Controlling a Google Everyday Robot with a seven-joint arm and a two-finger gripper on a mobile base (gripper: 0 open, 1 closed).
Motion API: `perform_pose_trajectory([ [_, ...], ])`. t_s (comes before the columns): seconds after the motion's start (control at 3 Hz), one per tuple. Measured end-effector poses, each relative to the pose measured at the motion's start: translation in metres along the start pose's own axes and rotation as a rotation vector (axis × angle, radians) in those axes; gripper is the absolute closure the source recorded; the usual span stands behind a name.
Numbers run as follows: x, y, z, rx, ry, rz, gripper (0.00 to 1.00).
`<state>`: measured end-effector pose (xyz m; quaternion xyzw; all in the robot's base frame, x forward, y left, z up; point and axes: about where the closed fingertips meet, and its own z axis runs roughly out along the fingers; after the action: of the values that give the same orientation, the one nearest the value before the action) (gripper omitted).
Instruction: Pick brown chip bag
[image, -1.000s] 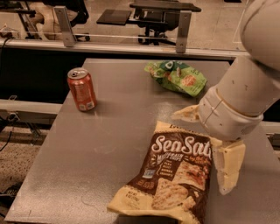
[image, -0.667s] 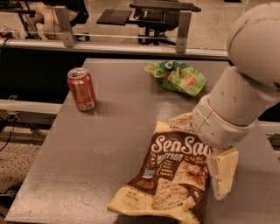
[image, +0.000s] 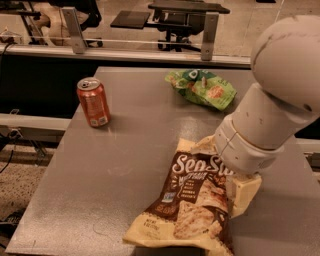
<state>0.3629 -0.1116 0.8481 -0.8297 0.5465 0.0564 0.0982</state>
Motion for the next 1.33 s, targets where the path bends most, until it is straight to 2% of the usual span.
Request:
perform_pose_trajectory([
  [0.33,0.000,-0.002,-0.009,0.012,-0.004,0.029,0.64],
  [0.67,0.000,-0.005,-0.023,0.021,-0.055,0.080,0.87],
  [1.0,0.000,-0.012,-0.045,0.026,-0.164,0.144,1.00],
  [1.33,-0.003,-0.031,-0.079,0.018,-0.315,0.213,1.00],
])
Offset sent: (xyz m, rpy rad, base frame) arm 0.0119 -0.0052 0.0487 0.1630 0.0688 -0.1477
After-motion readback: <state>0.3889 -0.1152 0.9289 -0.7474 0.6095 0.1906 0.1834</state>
